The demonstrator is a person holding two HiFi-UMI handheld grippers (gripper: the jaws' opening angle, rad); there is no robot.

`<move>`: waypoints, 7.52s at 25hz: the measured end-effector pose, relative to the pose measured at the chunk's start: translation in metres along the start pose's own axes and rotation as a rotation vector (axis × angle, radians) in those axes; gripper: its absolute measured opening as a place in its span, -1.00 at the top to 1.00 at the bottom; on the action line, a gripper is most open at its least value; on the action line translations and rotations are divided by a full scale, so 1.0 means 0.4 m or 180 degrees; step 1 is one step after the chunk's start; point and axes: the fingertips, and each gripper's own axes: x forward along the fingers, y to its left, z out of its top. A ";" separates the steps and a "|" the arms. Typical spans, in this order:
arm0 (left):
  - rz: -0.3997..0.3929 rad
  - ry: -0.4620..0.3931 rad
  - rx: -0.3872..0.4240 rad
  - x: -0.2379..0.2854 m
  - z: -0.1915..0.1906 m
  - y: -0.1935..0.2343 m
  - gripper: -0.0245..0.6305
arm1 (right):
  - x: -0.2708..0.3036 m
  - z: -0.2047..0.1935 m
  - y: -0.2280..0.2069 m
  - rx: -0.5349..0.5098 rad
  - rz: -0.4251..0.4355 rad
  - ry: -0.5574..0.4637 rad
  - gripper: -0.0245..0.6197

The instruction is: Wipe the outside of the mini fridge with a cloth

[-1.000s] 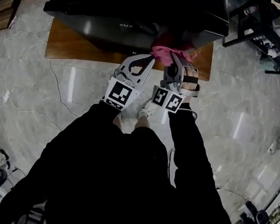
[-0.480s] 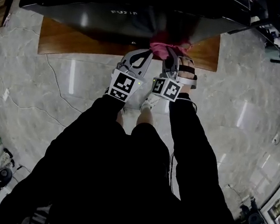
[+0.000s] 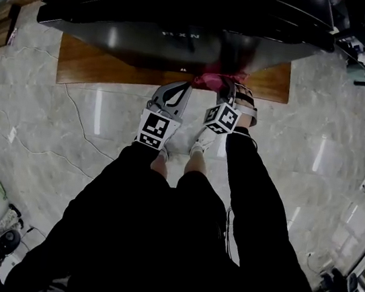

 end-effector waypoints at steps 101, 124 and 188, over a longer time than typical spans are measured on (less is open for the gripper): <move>-0.0095 -0.0286 -0.0010 -0.573 0.428 0.307 0.91 | -0.652 0.826 -0.221 0.0544 -0.0882 -0.1395 0.79; 0.0545 -0.1390 0.0623 -0.553 1.308 0.482 0.91 | -0.848 1.186 -1.015 -0.0270 -0.1065 -0.1489 0.79; 0.0276 -0.0871 0.0278 -0.629 1.049 0.388 0.91 | -0.677 1.134 -0.560 -0.1769 -0.0126 -0.0695 0.81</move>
